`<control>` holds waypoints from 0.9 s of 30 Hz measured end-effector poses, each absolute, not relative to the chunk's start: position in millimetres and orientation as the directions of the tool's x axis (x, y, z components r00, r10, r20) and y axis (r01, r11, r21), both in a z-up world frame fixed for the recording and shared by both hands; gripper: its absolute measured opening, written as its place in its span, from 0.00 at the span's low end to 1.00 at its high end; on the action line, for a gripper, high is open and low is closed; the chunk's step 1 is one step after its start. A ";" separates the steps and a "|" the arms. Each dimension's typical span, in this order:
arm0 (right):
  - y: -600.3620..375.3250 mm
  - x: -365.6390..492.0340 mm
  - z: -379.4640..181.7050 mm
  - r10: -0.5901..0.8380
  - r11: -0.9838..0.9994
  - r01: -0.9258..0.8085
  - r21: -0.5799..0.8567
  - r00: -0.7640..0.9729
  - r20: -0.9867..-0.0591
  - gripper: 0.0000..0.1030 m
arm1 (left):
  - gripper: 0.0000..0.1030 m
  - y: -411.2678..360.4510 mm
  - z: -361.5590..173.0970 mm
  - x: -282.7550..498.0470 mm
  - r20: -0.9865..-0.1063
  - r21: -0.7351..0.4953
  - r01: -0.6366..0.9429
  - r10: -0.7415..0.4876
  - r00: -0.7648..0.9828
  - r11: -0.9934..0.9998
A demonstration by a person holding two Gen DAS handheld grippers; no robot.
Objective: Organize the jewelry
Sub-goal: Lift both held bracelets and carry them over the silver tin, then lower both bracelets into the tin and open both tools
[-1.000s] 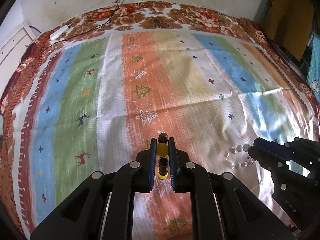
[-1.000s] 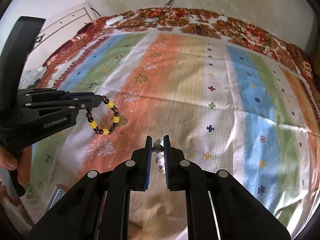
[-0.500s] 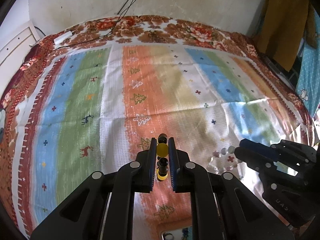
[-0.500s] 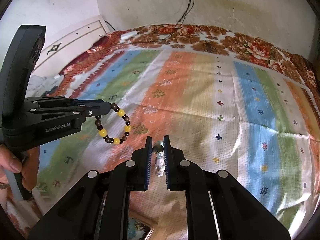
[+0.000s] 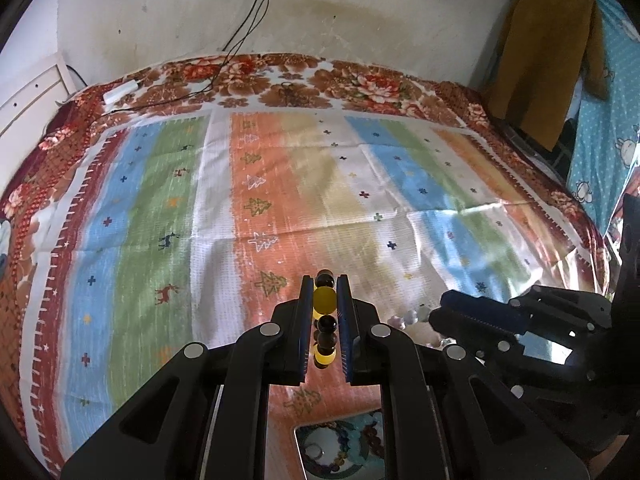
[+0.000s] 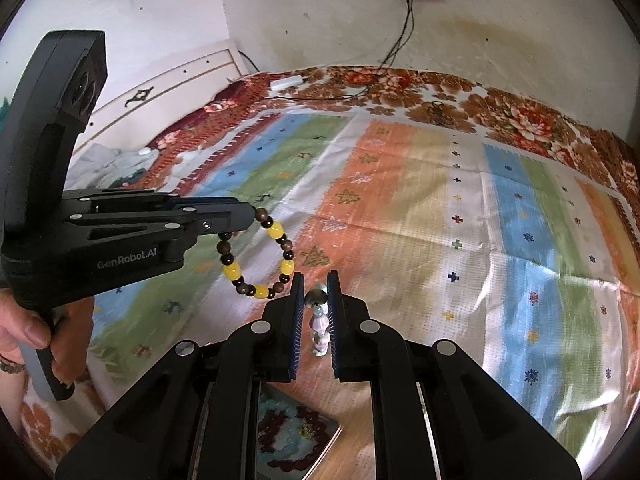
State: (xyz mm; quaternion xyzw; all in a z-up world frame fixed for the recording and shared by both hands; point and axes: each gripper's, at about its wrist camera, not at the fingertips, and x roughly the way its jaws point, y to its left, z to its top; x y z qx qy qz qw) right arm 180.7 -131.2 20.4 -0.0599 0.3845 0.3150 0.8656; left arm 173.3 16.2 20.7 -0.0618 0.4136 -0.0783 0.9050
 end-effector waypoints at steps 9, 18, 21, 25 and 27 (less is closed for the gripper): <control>-137.8 156.8 30.4 0.534 0.775 -0.613 0.154 0.505 -0.678 0.12 | 0.11 15.9 24.9 152.9 -0.723 -0.185 0.108 -0.210 0.659 0.977; -142.4 133.8 31.5 0.559 0.753 -0.638 0.162 0.489 -0.670 0.12 | 0.11 11.2 26.3 125.0 -0.708 -0.201 0.125 -0.232 0.667 0.972; -144.1 125.8 30.9 0.569 0.745 -0.645 0.172 0.479 -0.669 0.12 | 0.11 10.5 24.9 116.5 -0.707 -0.211 0.129 -0.242 0.665 0.969; -144.2 119.4 25.5 0.568 0.739 -0.650 0.175 0.463 -0.681 0.12 | 0.11 7.1 21.6 105.8 -0.708 -0.208 0.136 -0.245 0.662 0.969; -145.5 116.7 23.1 0.567 0.738 -0.651 0.177 0.457 -0.685 0.12 | 0.11 5.4 20.8 99.3 -0.706 -0.208 0.139 -0.247 0.664 0.968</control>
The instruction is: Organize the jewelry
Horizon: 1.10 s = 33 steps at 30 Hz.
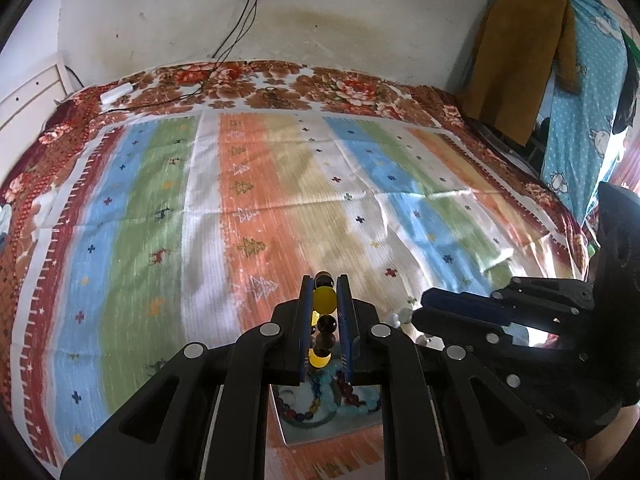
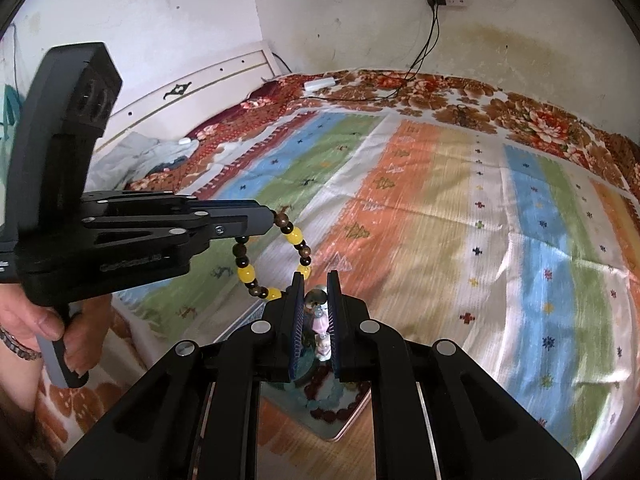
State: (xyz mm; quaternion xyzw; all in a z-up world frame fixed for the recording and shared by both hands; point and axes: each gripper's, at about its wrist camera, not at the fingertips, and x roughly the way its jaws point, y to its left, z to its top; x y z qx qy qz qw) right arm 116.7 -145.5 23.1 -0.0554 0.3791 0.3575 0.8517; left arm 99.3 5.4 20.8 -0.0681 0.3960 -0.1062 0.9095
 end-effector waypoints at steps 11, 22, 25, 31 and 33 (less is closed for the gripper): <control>-150.8 105.4 13.5 0.559 0.740 -0.647 0.183 0.440 -0.703 0.12 | 0.11 -3.5 11.5 80.3 -0.719 -0.193 0.152 -0.245 0.650 0.969; -168.2 99.5 6.1 0.549 0.760 -0.618 0.202 0.443 -0.709 0.43 | 0.32 -3.6 0.2 71.3 -0.744 -0.191 0.140 -0.236 0.625 0.972; -172.0 97.6 6.7 0.553 0.760 -0.618 0.202 0.450 -0.701 0.44 | 0.33 -4.2 -0.3 67.4 -0.743 -0.185 0.137 -0.230 0.628 0.973; -181.5 95.1 5.5 0.555 0.767 -0.605 0.212 0.462 -0.692 0.50 | 0.46 -1.7 -1.1 60.0 -0.742 -0.184 0.125 -0.222 0.632 0.975; -185.5 93.2 4.4 0.555 0.771 -0.599 0.217 0.463 -0.691 0.53 | 0.49 -1.1 -1.2 57.1 -0.742 -0.189 0.124 -0.224 0.632 0.974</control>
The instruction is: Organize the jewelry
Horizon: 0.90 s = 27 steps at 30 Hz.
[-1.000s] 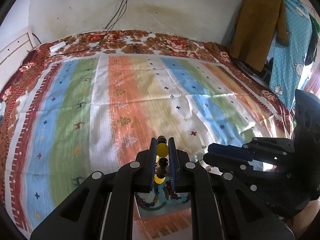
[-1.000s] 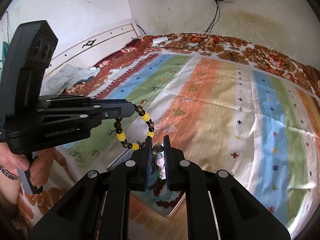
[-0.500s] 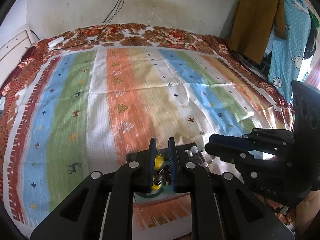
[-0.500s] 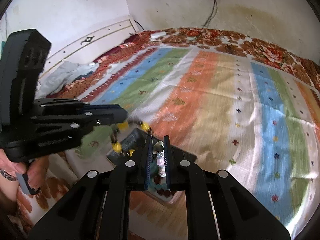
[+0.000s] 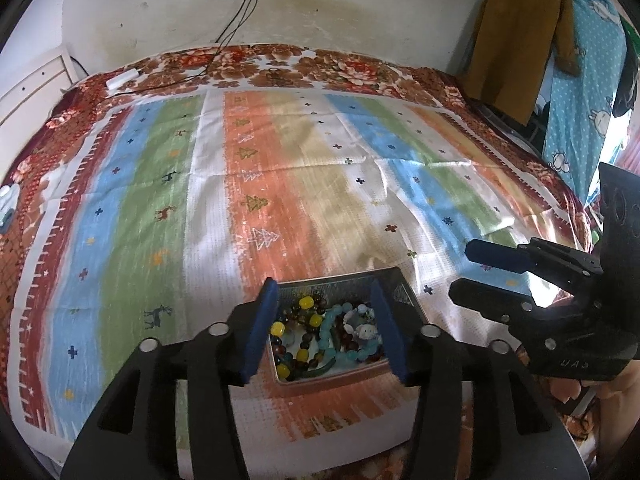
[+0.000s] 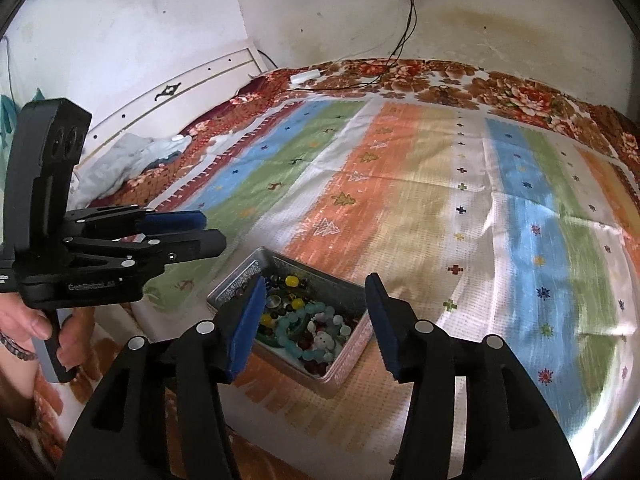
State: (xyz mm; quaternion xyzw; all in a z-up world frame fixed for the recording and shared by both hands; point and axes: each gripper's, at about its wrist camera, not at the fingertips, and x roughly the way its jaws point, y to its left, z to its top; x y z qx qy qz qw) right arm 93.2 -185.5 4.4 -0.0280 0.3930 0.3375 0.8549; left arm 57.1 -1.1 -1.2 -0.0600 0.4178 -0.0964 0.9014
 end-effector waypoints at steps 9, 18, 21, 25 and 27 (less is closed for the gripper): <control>-198.4 85.6 -0.5 0.548 0.781 -0.582 0.226 0.466 -0.695 0.66 | 0.74 -4.8 -4.2 41.5 -0.743 -0.147 0.121 -0.191 0.641 0.982; -208.8 73.7 -3.7 0.532 0.800 -0.558 0.220 0.491 -0.690 0.76 | 0.91 -9.6 -1.9 28.7 -0.725 -0.136 0.143 -0.197 0.660 0.980; -210.6 68.9 -3.7 0.526 0.805 -0.555 0.211 0.502 -0.687 0.80 | 0.94 -11.3 -0.5 23.5 -0.715 -0.128 0.148 -0.195 0.671 0.981; -214.0 60.6 -2.8 0.516 0.815 -0.543 0.200 0.526 -0.676 0.87 | 0.94 -13.3 -0.2 17.1 -0.709 -0.107 0.144 -0.177 0.682 0.984; -215.0 56.4 -3.2 0.503 0.824 -0.535 0.186 0.541 -0.674 0.90 | 0.94 -12.2 -0.4 15.5 -0.711 -0.110 0.131 -0.170 0.682 0.985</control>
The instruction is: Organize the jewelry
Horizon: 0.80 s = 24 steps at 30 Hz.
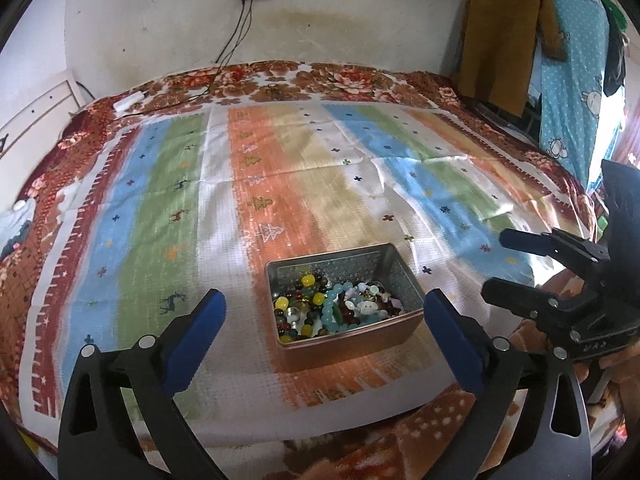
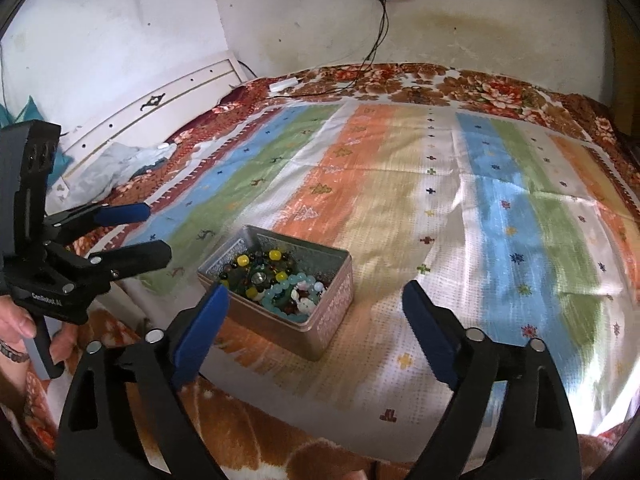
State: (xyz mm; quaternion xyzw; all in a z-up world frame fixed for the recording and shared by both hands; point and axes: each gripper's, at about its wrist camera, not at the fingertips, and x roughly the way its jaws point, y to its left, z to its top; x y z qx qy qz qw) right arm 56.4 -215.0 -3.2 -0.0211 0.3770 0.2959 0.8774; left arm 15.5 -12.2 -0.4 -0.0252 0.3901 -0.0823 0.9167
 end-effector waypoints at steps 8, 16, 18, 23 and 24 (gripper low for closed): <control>-220.7 40.1 0.8 0.491 0.836 -0.524 0.161 0.585 -0.645 0.94 | 0.94 -10.8 -0.7 8.4 -0.710 -0.142 0.131 -0.193 0.677 0.981; -224.7 39.3 -1.9 0.491 0.842 -0.512 0.173 0.592 -0.639 0.94 | 0.94 -14.2 4.9 -4.2 -0.661 -0.141 0.153 -0.209 0.721 0.978; -222.8 42.3 -5.3 0.484 0.844 -0.508 0.173 0.581 -0.654 0.94 | 0.94 -17.1 4.0 -5.5 -0.662 -0.125 0.154 -0.198 0.723 0.980; -220.7 40.4 -5.8 0.484 0.841 -0.517 0.161 0.583 -0.653 0.94 | 0.94 -16.0 1.2 -5.0 -0.670 -0.100 0.118 -0.154 0.726 0.988; -221.4 39.6 -5.3 0.485 0.840 -0.518 0.161 0.586 -0.649 0.94 | 0.94 -14.4 0.9 -4.3 -0.670 -0.101 0.108 -0.148 0.727 0.989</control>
